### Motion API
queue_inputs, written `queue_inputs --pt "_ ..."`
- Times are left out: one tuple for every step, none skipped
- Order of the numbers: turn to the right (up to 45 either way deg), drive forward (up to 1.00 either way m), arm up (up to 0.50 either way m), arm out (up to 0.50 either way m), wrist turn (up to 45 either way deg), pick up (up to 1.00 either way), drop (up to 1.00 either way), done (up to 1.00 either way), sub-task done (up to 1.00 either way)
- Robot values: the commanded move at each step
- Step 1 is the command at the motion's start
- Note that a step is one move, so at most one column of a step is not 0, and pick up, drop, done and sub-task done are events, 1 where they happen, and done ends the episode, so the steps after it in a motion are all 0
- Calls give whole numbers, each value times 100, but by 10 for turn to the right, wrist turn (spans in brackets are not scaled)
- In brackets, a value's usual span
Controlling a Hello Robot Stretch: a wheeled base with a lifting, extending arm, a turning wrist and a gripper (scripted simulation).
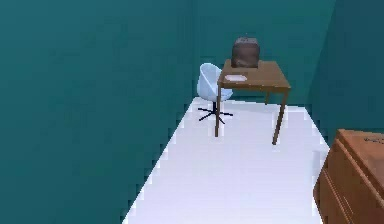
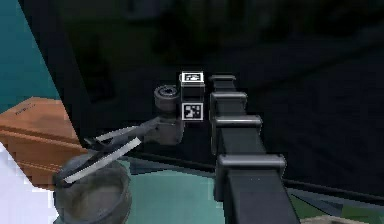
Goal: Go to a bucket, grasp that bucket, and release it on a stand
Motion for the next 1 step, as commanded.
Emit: queue_inputs --pt "0 0 0 0 0 0 0 100 0"
